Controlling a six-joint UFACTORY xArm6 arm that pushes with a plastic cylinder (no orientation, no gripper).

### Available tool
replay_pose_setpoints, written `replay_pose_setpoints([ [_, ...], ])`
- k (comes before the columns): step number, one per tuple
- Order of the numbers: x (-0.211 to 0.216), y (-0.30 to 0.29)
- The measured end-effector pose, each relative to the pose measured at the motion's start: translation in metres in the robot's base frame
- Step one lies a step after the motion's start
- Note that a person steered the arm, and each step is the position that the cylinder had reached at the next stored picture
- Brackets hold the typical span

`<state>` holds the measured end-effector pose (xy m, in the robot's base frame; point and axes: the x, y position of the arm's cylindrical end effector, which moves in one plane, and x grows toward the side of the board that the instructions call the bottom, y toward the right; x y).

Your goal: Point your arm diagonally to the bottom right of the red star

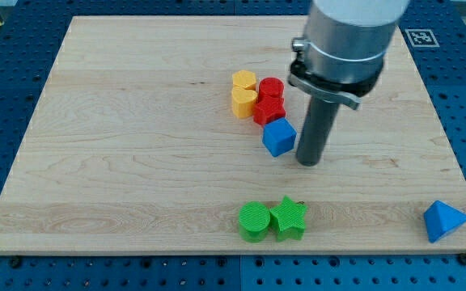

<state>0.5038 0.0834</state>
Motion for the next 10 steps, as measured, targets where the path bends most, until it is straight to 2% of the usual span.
replay_pose_setpoints([
  [1, -0.004, -0.01],
  [2, 0.007, 0.026],
  [3, 0.007, 0.035],
  [5, -0.012, 0.094],
  [6, -0.012, 0.094],
  [10, -0.021, -0.01],
])
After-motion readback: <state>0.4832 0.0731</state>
